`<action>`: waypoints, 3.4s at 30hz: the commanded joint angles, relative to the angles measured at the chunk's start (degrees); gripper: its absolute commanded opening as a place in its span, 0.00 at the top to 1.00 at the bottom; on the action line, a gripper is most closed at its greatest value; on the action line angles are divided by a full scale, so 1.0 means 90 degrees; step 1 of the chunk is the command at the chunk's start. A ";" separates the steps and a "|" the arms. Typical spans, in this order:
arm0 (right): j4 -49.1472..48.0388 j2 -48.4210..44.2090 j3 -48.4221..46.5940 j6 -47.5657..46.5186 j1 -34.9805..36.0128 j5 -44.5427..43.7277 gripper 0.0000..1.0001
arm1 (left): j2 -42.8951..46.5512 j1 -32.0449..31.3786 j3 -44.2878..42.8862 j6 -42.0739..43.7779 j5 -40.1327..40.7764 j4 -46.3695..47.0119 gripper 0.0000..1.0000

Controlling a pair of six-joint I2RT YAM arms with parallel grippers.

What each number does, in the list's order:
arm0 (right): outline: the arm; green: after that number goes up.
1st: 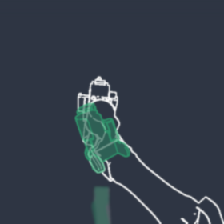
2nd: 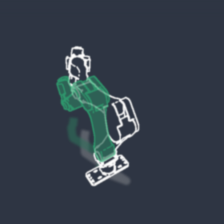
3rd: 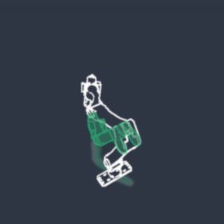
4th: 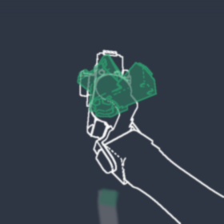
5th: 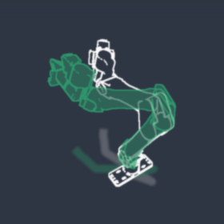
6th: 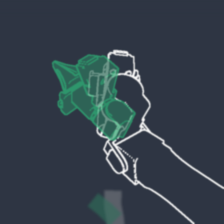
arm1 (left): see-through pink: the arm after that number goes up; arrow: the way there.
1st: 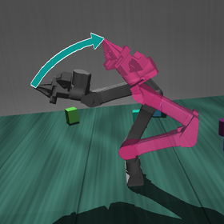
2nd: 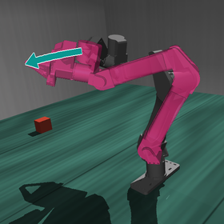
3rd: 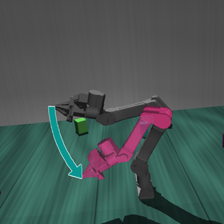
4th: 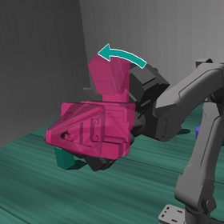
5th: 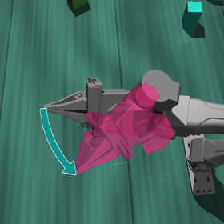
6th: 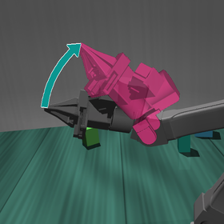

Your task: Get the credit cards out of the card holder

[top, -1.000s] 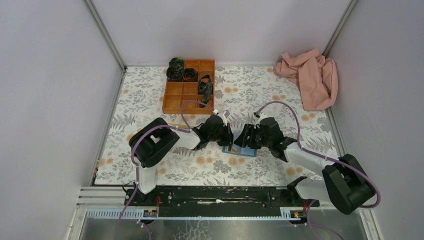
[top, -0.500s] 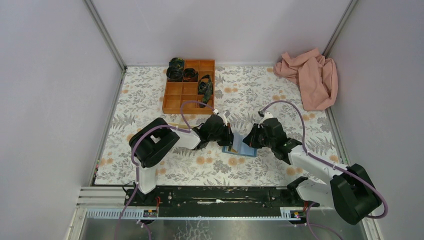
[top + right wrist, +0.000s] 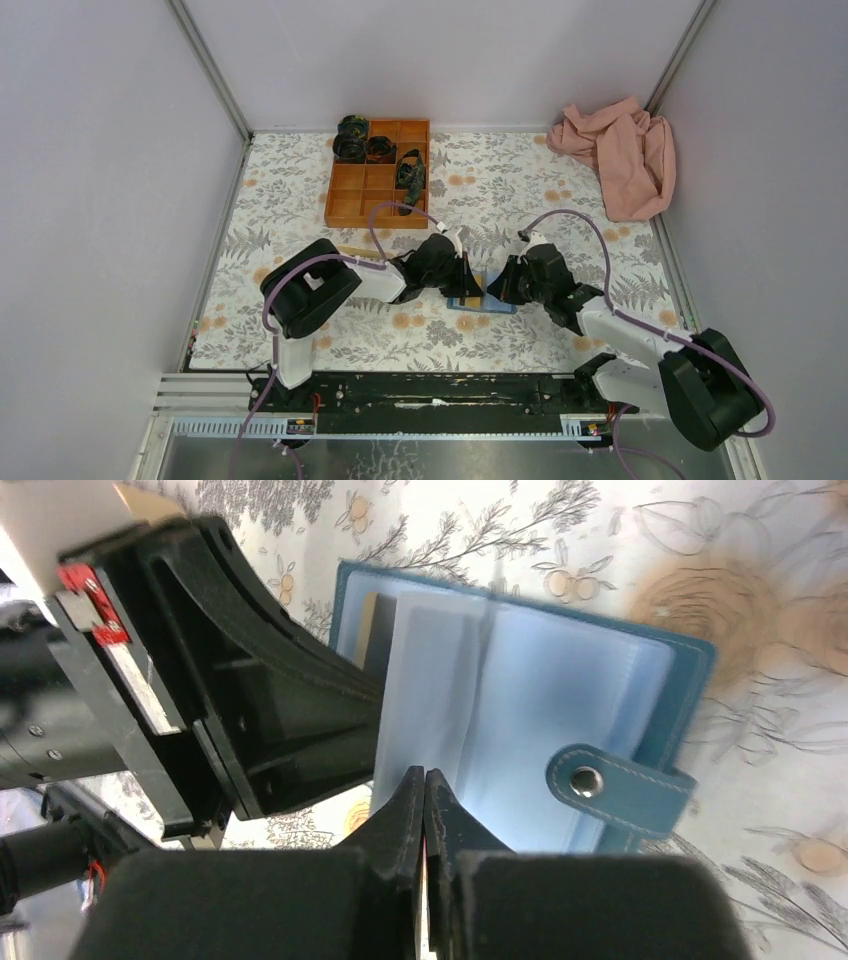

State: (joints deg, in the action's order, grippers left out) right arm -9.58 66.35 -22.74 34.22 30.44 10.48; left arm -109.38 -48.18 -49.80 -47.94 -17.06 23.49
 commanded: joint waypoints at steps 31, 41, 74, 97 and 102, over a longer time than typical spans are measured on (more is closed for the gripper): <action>0.0156 -0.0961 0.0897 0.0535 0.0036 -0.1950 1.00 | 0.0561 -0.0089 0.0333 0.0299 -0.0210 0.0399 0.97; 0.0350 -0.1173 0.0570 0.0350 0.0036 -0.1874 1.00 | 0.0626 0.0184 0.0742 -0.0054 -0.0266 0.1080 0.80; 0.0100 -0.0008 0.0280 -0.0325 -0.0397 -0.1680 1.00 | -0.0021 0.0217 0.1129 -0.0862 0.0071 0.2537 0.77; -0.0179 0.0267 0.0349 -0.0267 -0.0493 -0.1103 1.00 | -0.0702 -0.0017 0.0633 -0.1034 0.0138 0.2743 0.52; -0.0266 0.0378 0.0349 -0.0233 -0.0549 -0.0958 1.00 | -0.0848 -0.0020 0.0749 -0.1427 -0.0030 0.3385 0.57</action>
State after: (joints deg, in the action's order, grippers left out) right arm -11.27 68.60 -20.27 31.99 26.02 -0.27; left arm -114.96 -47.94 -44.03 -58.43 -16.97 48.53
